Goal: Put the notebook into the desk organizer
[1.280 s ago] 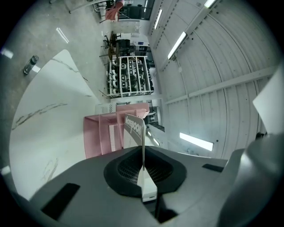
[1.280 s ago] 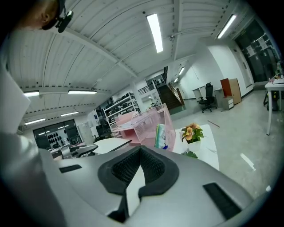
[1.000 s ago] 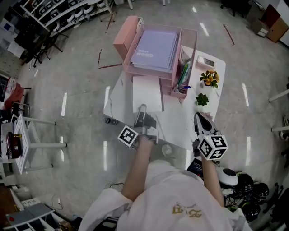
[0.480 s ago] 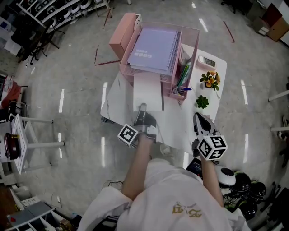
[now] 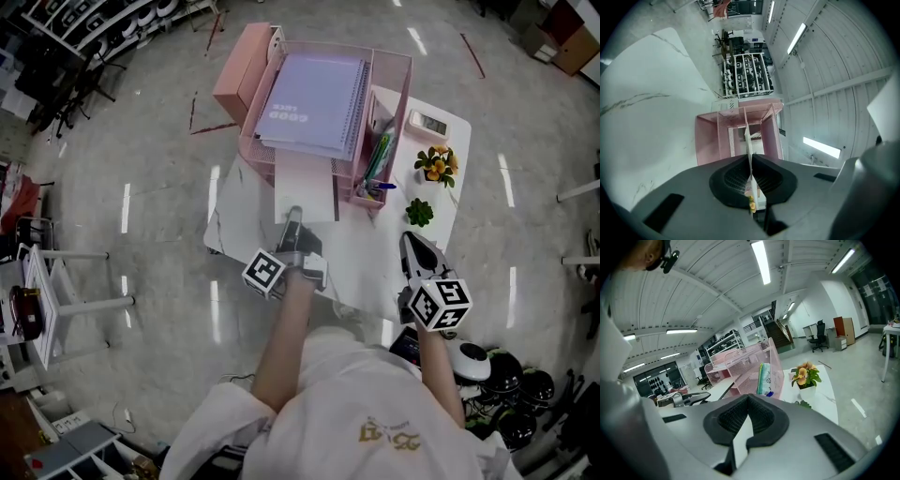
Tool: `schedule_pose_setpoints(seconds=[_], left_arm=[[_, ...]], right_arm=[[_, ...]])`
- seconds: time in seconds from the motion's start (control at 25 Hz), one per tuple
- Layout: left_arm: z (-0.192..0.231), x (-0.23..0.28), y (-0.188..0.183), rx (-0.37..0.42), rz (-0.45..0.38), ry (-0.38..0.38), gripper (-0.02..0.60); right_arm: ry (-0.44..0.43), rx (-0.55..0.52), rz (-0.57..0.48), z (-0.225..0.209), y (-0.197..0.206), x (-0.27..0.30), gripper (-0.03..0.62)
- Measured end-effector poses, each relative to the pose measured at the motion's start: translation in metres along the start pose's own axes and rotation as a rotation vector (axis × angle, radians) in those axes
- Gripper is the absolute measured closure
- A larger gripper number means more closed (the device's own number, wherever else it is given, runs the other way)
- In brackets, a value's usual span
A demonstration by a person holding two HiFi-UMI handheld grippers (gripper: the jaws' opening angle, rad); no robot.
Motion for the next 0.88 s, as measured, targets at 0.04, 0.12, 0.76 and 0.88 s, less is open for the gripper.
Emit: schedule_pose_setpoints(seconds=[0.04, 0.12, 0.76, 0.88], left_arm=[[0.0, 0.003, -0.001, 0.006, 0.002, 0.001, 0.549], [0.001, 0.009, -0.004, 0.014, 0.004, -0.003, 0.549], [-0.002, 0.045, -0.014, 0.03, 0.059, -0.016, 0.528], [-0.003, 0.055, -0.018, 0.053, 0.068, -0.016, 0.526]], right_arm=[[0.002, 0.001, 0.001, -0.001, 0.0, 0.002, 0.583], [0.006, 0.003, 0.003, -0.003, 0.0, 0.004, 0.583], [0.016, 0.012, 0.019, -0.011, -0.006, 0.024, 0.583], [0.022, 0.013, 0.021, -0.014, -0.004, 0.024, 0.583]])
Point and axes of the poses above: the fingertips, and each gripper's own axes: x forward along the fingers, z to its left, y out of its underside, the point moved 3 cm from there along -x, backward along the fingers, and after that the axes turned 10 degrees about -x, right-handed, at the moved point
